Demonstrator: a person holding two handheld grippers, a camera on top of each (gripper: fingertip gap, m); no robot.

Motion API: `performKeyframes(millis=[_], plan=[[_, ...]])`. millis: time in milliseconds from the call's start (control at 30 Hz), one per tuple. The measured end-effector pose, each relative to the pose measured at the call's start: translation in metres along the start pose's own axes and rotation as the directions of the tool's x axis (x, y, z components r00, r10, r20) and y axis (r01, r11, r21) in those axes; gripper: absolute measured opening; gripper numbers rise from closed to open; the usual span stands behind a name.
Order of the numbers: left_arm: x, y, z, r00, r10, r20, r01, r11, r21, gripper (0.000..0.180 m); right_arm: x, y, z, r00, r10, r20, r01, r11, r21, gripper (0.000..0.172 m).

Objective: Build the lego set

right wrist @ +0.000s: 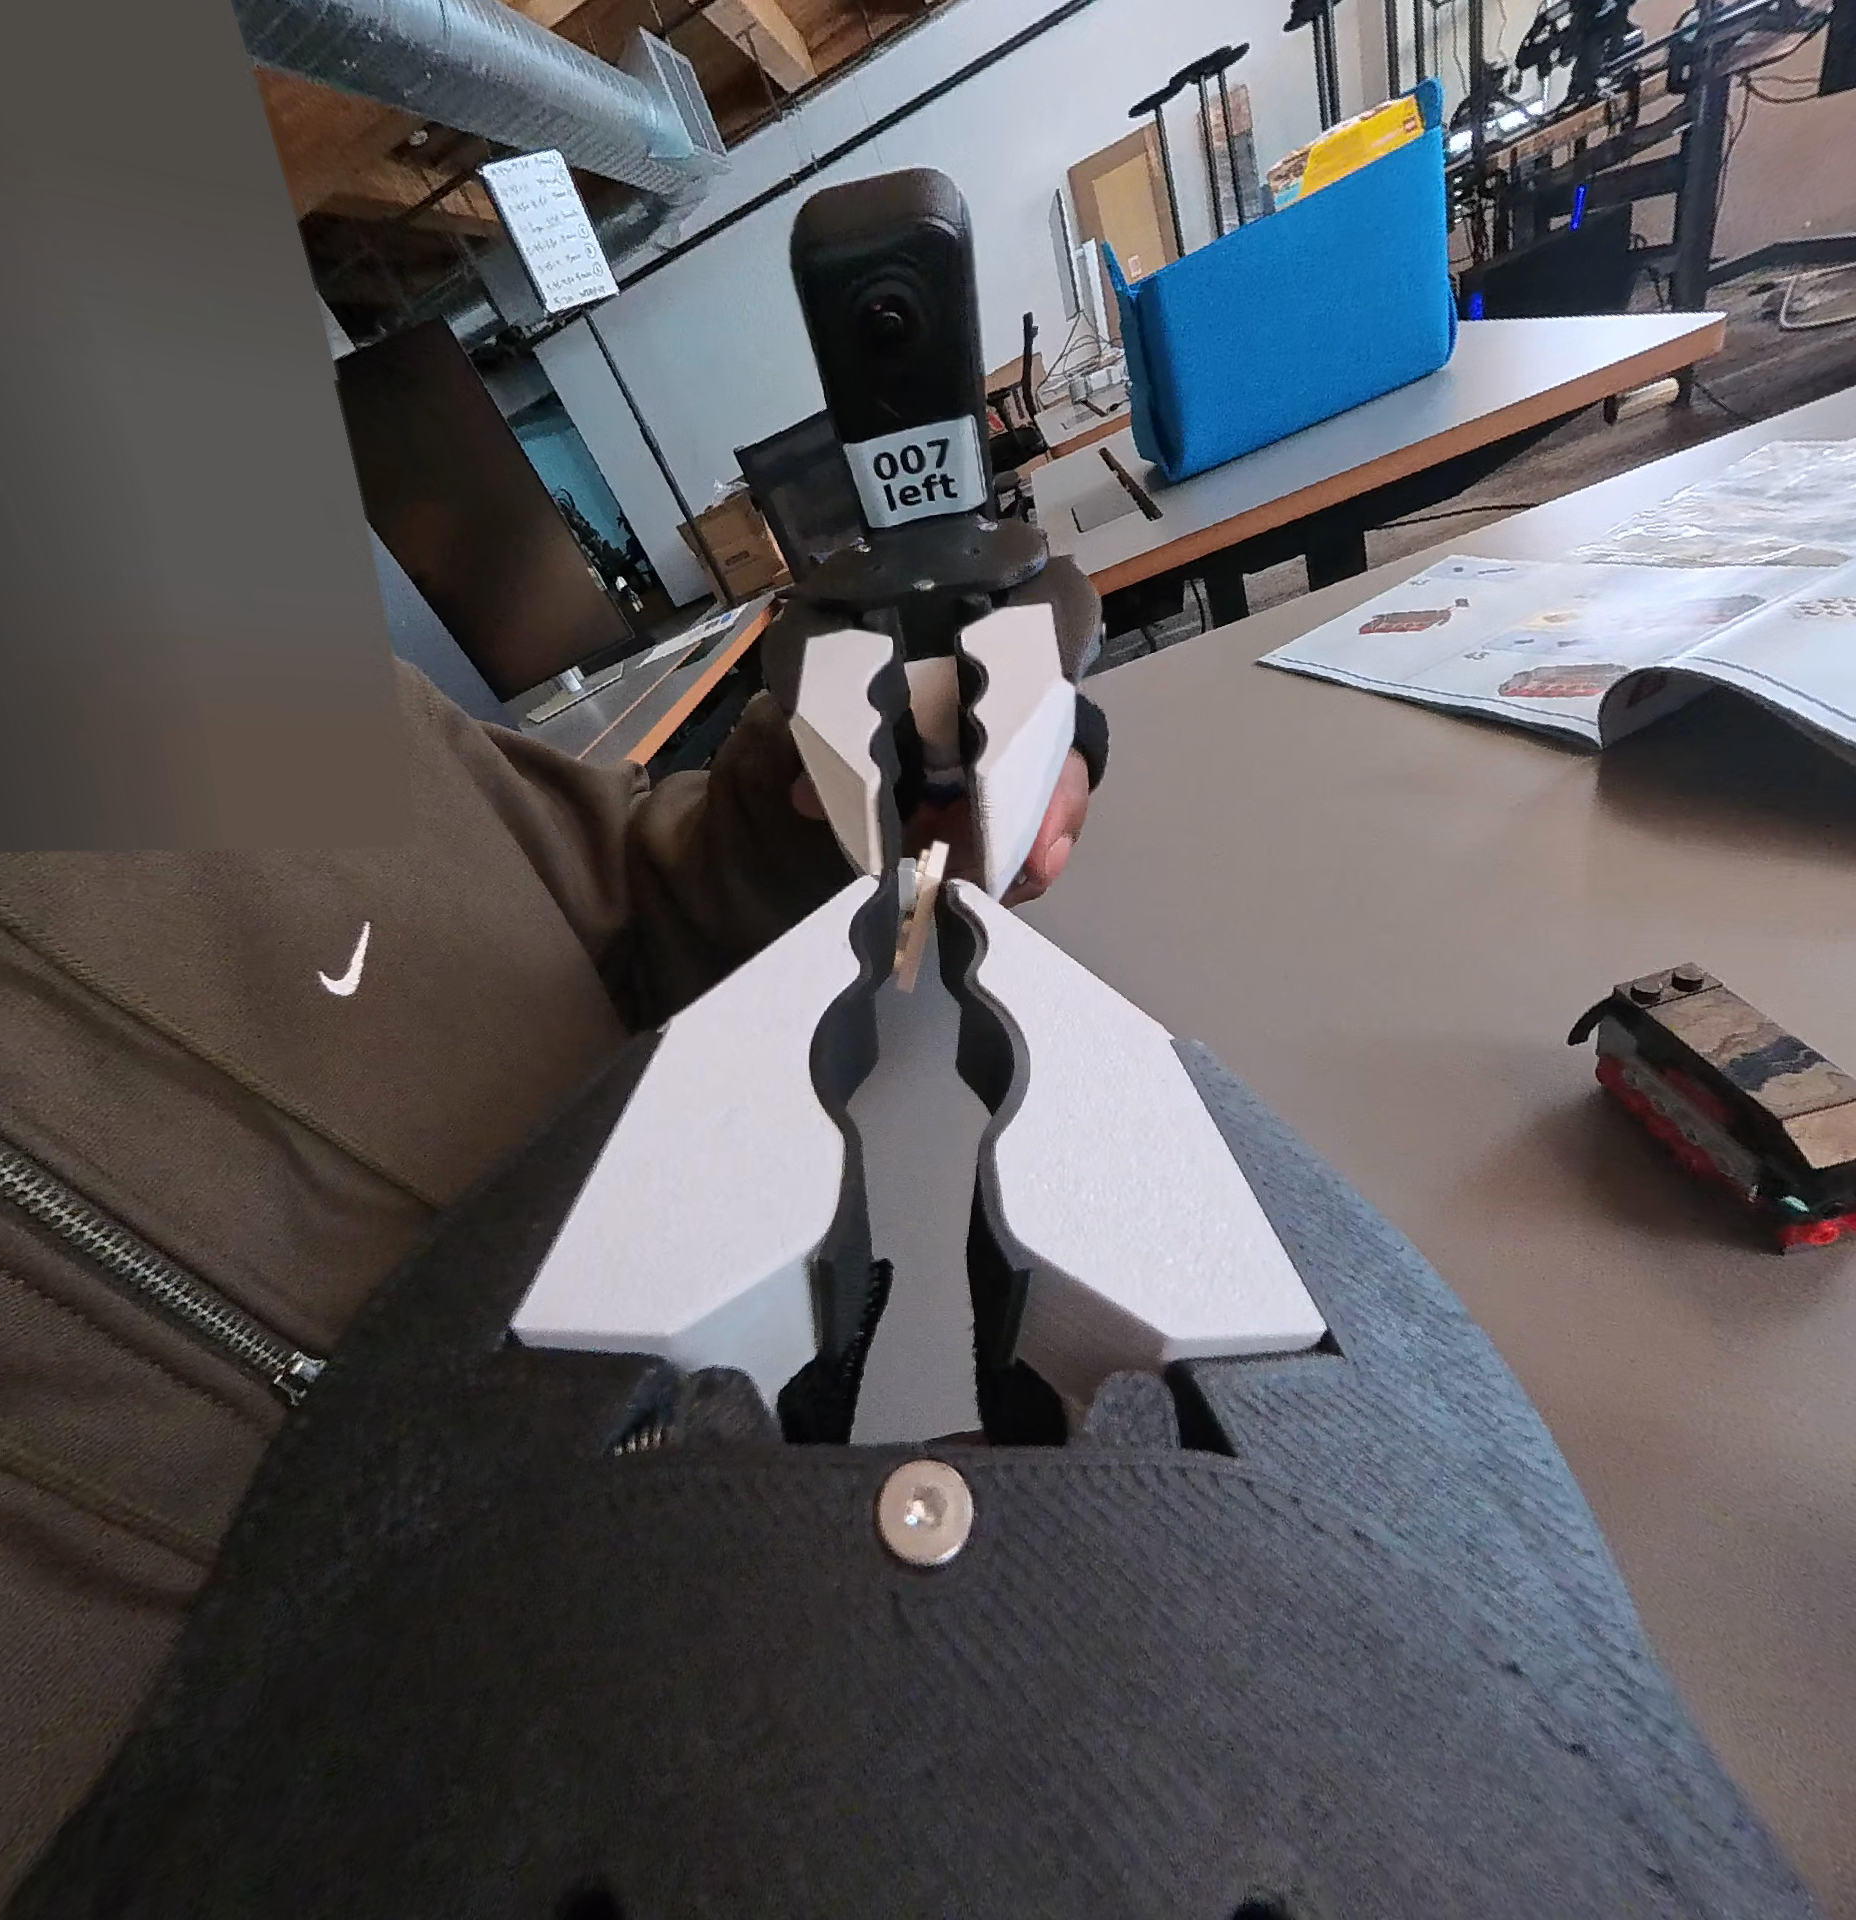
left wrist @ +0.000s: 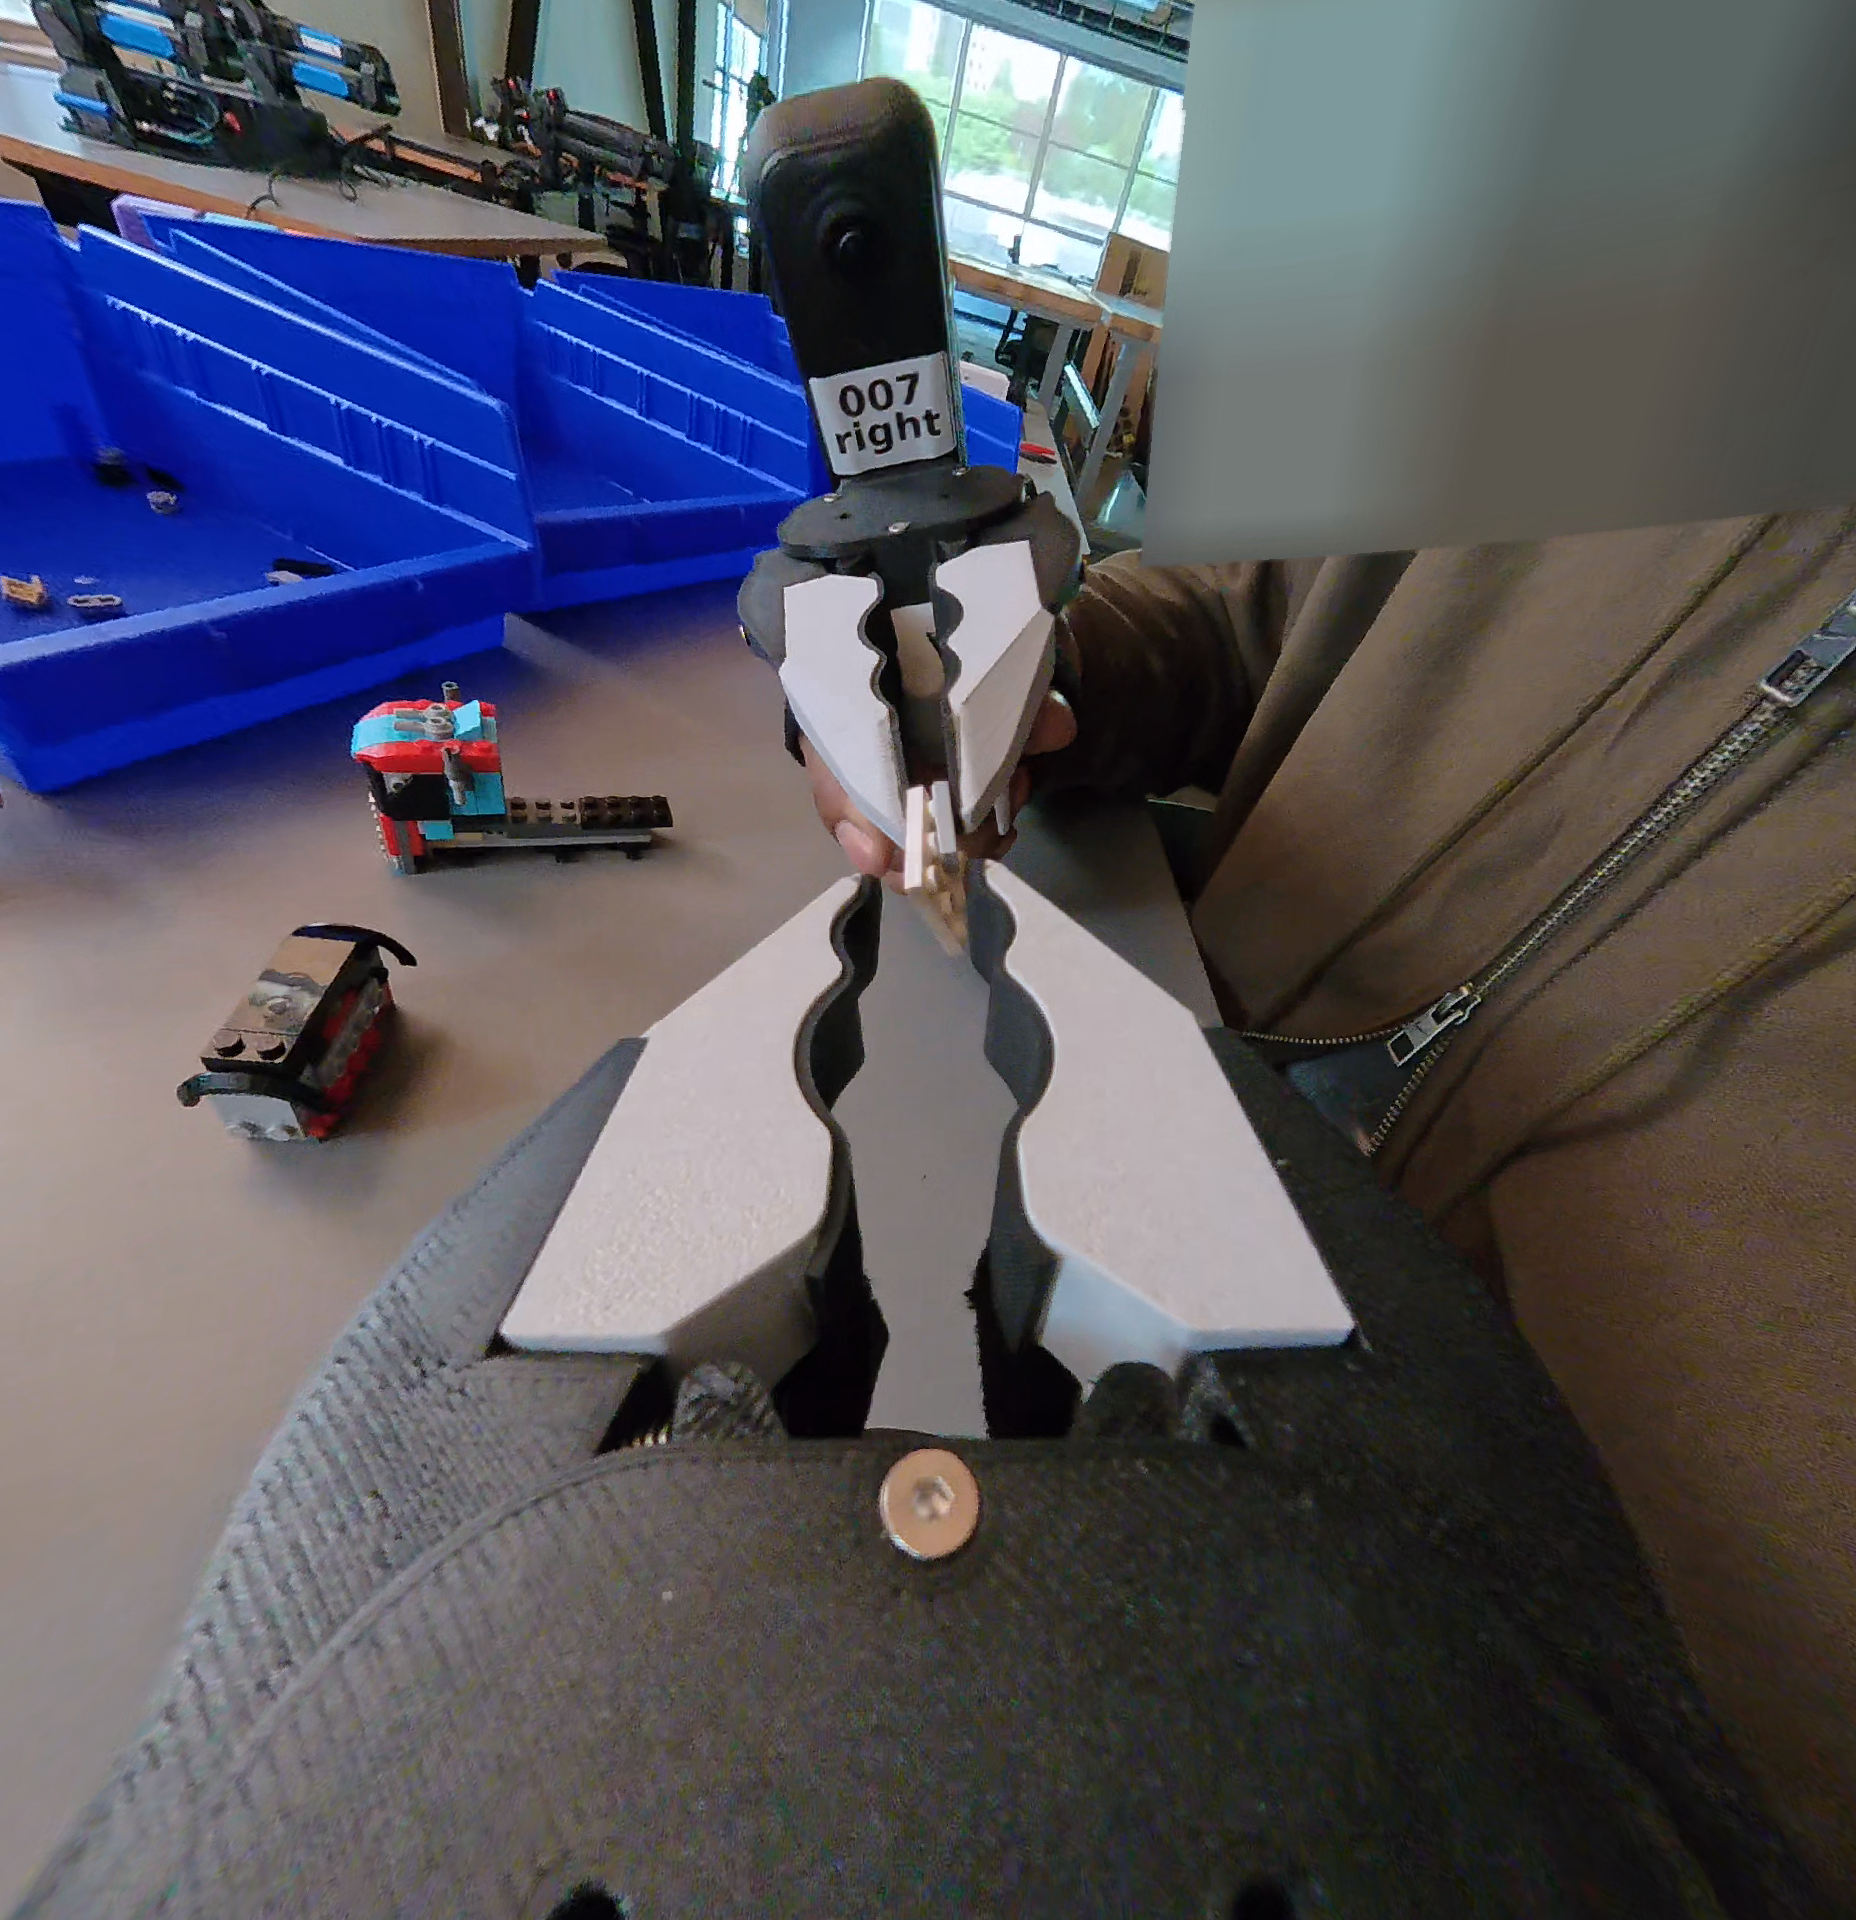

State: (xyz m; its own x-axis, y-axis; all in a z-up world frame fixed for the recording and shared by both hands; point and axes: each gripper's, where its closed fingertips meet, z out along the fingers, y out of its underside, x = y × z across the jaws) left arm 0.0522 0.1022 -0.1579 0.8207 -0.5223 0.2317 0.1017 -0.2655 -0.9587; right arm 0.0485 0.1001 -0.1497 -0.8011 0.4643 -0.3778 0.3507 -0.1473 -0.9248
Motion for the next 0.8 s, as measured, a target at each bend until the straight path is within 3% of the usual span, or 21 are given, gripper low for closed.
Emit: performKeyframes(millis=[800], plan=[[0.0039,-0.0042,0.0004,0.987,-0.132,-0.087,0.136,0.990,0.034,0.008,-0.0031,0.0025,0.0014,0.999,0.043,0.033,-0.043,0.999,-0.004,0.009]])
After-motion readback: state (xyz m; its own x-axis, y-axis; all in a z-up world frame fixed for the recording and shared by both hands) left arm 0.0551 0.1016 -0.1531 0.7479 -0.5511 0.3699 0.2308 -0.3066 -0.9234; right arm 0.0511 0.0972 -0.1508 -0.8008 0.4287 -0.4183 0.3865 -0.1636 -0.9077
